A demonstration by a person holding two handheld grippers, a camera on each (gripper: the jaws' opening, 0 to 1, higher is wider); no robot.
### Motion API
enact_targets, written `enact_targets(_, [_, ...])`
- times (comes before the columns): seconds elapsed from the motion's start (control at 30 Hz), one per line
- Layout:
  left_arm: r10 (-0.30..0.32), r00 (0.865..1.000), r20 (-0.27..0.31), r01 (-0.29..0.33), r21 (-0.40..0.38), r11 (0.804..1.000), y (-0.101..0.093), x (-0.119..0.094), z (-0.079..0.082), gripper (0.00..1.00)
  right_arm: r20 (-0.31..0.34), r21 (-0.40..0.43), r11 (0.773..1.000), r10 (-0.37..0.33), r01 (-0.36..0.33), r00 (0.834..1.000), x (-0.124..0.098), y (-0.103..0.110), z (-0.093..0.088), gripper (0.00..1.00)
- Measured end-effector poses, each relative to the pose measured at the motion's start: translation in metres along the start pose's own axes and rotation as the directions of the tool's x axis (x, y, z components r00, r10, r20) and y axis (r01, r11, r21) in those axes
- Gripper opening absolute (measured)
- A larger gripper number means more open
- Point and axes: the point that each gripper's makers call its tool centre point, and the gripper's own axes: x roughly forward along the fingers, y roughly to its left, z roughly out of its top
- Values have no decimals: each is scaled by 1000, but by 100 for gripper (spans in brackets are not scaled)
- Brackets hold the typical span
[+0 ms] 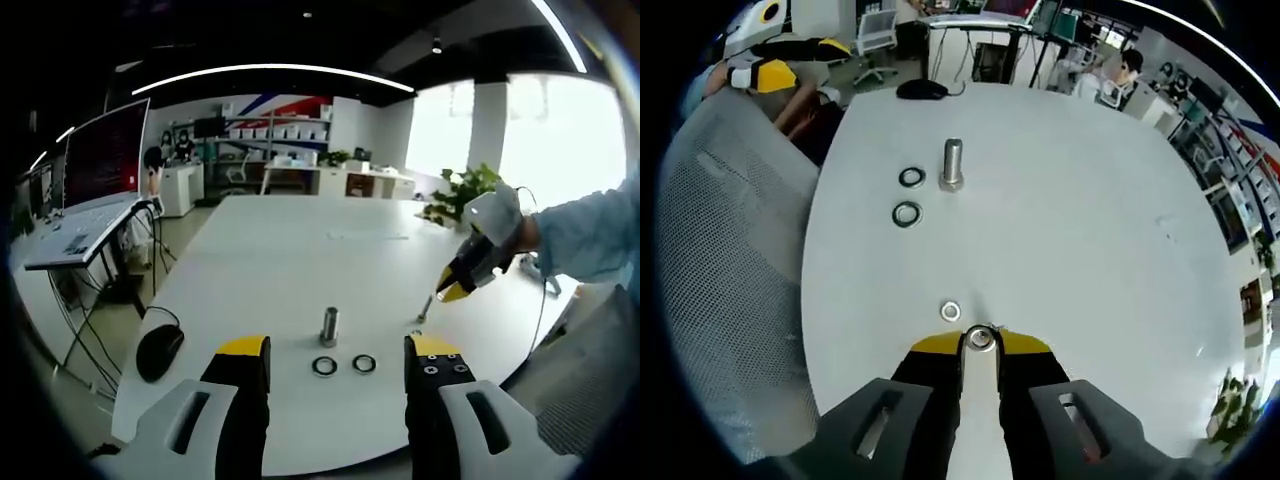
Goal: Place the washer onto the threaded stud by aligning its center hole with the stud, sliding it down to the base, and recovering from edge contact or off-axis alignment until the washer reaches the visible bottom stop.
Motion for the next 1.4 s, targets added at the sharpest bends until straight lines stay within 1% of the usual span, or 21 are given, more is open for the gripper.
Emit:
enact_targets(0.23, [2,1000,0,-2,-1,1000,0,0,0,52,-12,-7,1000,-12,12,1000,5,-3,-2,14])
enact_targets(0.4, [2,1000,0,-2,-2,1000,0,0,0,52,-7,-16,999,-41,41,999,6,-8,0,14])
enact_targets(0.6, [3,1000,1,-3,-4,1000,0,0,0,52,-23,-14,999,-34,34,999,10,-8,-3,14])
enact_targets(0.9, [2,1000,-2,-2,-4,1000,0,0,-1,52,-30,-14,999,-33,32,999,16,-7,-5,14])
enact_targets(1.07, [1,1000,-2,-1,-5,1000,0,0,-1,52,-27,-13,999,-39,39,999,17,-10,-4,14])
enact_targets(1.17, [1,1000,-3,-1,-5,1000,0,0,-1,52,-33,-10,999,-32,32,999,19,-10,-4,14])
enact_targets(1.27, [0,1000,-3,-1,-6,1000,0,0,-1,52,-41,-27,999,-30,29,999,21,-9,-5,14])
enact_targets(1.4, [1,1000,-4,-1,-6,1000,0,0,-1,52,-36,-17,999,-28,28,999,22,-11,-2,14])
